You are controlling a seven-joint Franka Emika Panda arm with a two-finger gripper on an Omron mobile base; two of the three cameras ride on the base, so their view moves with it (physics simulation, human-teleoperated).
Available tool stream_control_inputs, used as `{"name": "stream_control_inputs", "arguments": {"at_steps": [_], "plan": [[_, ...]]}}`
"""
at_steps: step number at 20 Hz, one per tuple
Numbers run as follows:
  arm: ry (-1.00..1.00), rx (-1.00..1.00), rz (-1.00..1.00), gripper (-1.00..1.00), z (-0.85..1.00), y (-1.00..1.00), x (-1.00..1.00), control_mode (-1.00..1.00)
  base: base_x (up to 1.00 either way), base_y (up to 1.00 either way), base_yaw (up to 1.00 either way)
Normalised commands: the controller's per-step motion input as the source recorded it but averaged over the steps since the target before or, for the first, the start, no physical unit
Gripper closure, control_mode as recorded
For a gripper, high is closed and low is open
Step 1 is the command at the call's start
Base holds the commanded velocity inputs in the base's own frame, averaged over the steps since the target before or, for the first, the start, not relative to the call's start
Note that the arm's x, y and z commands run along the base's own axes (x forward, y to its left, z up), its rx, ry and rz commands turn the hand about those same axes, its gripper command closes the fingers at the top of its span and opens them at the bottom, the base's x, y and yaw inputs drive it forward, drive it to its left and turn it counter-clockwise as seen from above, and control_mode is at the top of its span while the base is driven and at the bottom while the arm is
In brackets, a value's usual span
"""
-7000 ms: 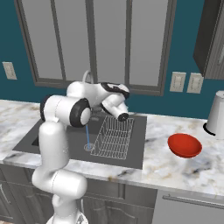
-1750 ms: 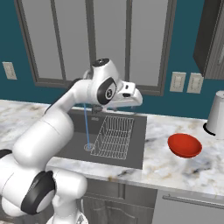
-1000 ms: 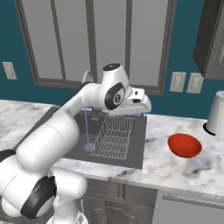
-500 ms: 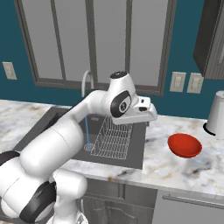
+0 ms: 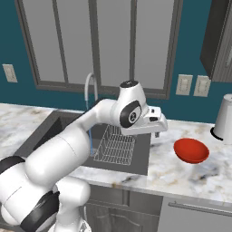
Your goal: Rinse each bowl for a few seconds and place them down in the sink or on the counter.
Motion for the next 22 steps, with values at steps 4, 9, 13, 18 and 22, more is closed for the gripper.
{"name": "stream_control_inputs", "arguments": {"at_steps": [4,9,13,18,22], "plan": [[0.01,-0.01,0.02,-1.0,-0.22,-0.13,-0.07,-1.0,0.0,0.0,0.0],[0.0,0.0,0.02,-1.0,-0.17,-0.15,-0.07,-1.0,0.0,0.0,0.0],[0.0,-0.01,0.02,-1.0,-0.14,-0.13,0.0,-1.0,0.0,0.0,0.0],[0.0,-0.03,0.01,-1.0,-0.07,-0.16,0.0,-1.0,0.0,0.0,0.0],[0.0,-0.02,0.01,-1.0,-0.07,-0.1,0.0,-1.0,0.0,0.0,0.0]]}}
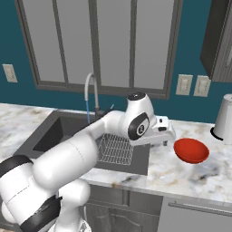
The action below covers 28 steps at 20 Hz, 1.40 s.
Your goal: Rinse each bowl for a few seconds and place them down in the sink or on the counter.
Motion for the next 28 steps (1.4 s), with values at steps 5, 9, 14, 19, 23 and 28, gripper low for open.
{"name": "stream_control_inputs", "arguments": {"at_steps": [5,9,14,19,23,28], "plan": [[0.0,0.0,0.03,-1.0,-0.11,-0.03,0.0,-1.0,0.0,0.0,0.0],[0.0,0.0,0.04,-1.0,-0.14,-0.05,0.01,-1.0,0.0,0.0,0.0],[0.01,0.0,0.05,-1.0,-0.06,-0.12,0.04,-1.0,0.0,0.0,0.0],[0.0,0.0,0.05,-1.0,-0.07,-0.08,0.05,-1.0,0.0,0.0,0.0],[0.0,0.0,0.05,-1.0,-0.08,-0.03,0.07,-1.0,0.0,0.0,0.0],[0.02,0.0,0.04,-1.0,-0.12,-0.08,0.09,-1.0,0.0,0.0,0.0]]}}
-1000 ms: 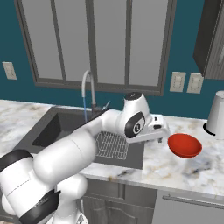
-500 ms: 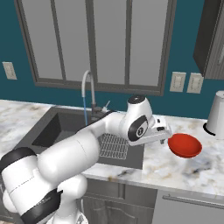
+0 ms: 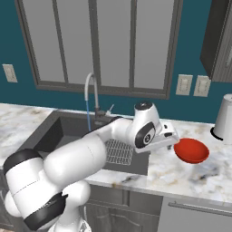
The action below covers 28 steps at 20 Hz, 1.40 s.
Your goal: Rinse each bowl for a few seconds and place them down in the sink or on the counter.
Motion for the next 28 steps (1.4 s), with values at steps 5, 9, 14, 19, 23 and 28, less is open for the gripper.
{"name": "stream_control_inputs", "arguments": {"at_steps": [5,9,14,19,23,28], "plan": [[0.01,0.0,0.04,-1.0,-0.07,-0.1,0.11,-1.0,0.0,0.0,0.0],[0.0,0.0,0.03,-1.0,-0.06,-0.06,0.11,-1.0,0.0,0.0,0.0],[0.0,0.0,0.01,-1.0,-0.06,-0.03,0.16,-1.0,0.0,0.0,0.0],[0.0,-0.01,0.0,-1.0,-0.05,-0.02,0.16,-1.0,0.0,0.0,0.0],[0.0,-0.01,0.0,-1.0,-0.03,-0.05,0.08,-1.0,0.0,0.0,0.0],[0.0,-0.02,0.0,-1.0,-0.08,-0.01,0.16,-1.0,0.0,0.0,0.0]]}}
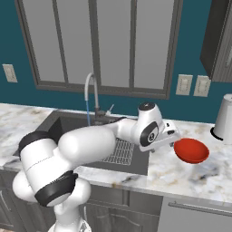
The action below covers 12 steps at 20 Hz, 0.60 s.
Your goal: Rinse each bowl for a few seconds and place them down in the sink or on the counter.
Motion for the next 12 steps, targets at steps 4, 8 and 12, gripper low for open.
{"name": "stream_control_inputs", "arguments": {"at_steps": [4,8,12], "plan": [[0.0,-0.03,0.0,-1.0,-0.12,0.0,0.23,-1.0,0.0,0.0,0.0],[0.0,-0.01,0.0,-1.0,-0.11,-0.11,0.24,-1.0,0.0,0.0,0.0],[0.0,0.0,0.0,-1.0,-0.07,-0.21,0.19,-1.0,0.0,0.0,0.0]]}}
